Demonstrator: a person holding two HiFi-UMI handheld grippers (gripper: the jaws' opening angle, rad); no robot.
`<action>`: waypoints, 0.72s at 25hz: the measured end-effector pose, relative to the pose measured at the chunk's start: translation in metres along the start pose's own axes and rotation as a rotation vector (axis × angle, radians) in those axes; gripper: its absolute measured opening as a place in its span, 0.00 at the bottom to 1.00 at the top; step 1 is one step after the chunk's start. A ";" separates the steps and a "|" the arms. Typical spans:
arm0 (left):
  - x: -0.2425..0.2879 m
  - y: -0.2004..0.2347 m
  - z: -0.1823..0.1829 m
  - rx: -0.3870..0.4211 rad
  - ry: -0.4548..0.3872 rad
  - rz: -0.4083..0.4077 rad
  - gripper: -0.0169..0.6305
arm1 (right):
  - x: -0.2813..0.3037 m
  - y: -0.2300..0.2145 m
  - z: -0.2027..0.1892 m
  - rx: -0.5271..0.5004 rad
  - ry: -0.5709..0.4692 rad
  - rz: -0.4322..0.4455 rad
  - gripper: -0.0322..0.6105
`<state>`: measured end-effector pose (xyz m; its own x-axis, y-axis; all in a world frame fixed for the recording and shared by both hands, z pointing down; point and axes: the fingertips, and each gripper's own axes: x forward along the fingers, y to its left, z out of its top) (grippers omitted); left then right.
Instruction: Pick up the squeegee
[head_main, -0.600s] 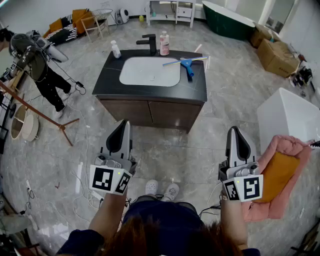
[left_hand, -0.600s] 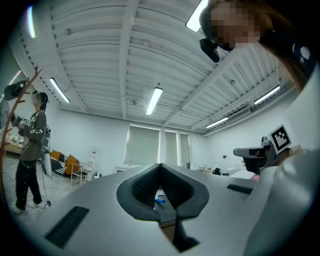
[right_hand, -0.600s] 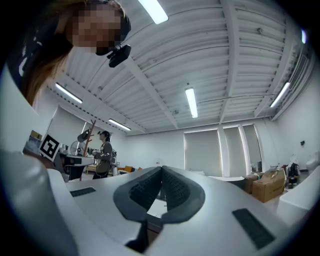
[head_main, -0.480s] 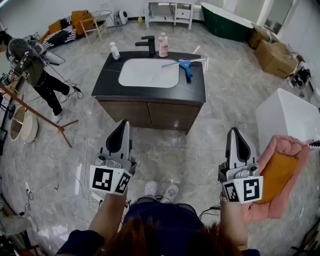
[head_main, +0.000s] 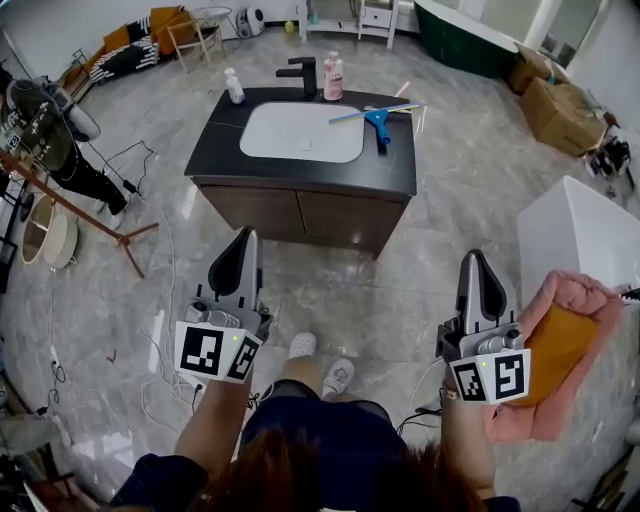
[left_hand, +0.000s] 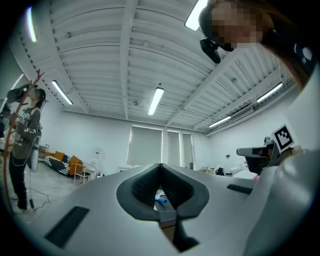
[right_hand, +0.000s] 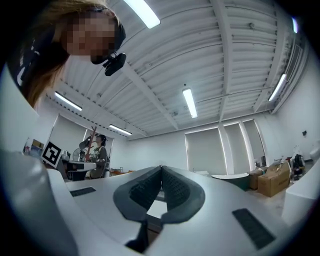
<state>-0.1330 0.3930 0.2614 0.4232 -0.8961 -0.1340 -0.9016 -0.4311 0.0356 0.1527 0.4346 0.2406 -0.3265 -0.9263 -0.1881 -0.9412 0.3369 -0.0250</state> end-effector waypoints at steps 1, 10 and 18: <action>0.004 0.000 -0.002 -0.003 0.000 0.001 0.05 | 0.005 -0.002 -0.003 0.001 0.001 0.002 0.07; 0.078 0.039 -0.016 -0.002 -0.011 -0.028 0.05 | 0.086 -0.013 -0.020 -0.011 -0.006 0.009 0.07; 0.203 0.107 -0.023 0.000 -0.033 -0.092 0.05 | 0.212 -0.035 -0.039 -0.025 -0.011 -0.033 0.07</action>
<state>-0.1411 0.1626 0.2609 0.5013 -0.8487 -0.1688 -0.8590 -0.5116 0.0214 0.1128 0.2204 0.2396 -0.2948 -0.9347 -0.1987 -0.9532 0.3022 -0.0072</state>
